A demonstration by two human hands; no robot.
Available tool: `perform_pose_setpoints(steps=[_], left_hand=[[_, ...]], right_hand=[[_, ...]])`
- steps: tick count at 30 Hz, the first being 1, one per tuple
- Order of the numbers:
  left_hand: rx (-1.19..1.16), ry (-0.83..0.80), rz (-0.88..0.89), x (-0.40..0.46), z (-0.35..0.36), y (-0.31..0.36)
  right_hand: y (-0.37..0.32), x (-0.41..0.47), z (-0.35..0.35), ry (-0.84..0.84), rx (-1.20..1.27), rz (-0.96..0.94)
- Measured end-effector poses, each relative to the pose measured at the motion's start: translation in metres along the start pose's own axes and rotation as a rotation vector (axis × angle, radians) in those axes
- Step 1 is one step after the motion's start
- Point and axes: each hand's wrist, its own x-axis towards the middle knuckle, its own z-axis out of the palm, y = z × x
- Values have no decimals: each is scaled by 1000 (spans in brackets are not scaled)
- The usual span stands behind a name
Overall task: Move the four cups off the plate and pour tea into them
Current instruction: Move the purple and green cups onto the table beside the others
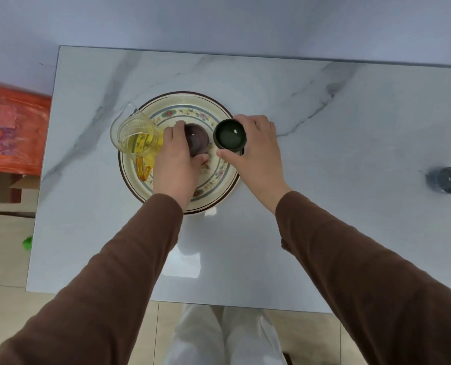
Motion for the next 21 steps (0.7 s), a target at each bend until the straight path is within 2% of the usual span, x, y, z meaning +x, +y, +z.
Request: perform_pose_setpoints(steps=[10,21], left_hand=[[-12,-106,224,-59,15,48],[-17,-230,367,-134,81,120]], right_hand=[[31,-87,-70,147,75,174],[110,-181,-138,244,54,315]])
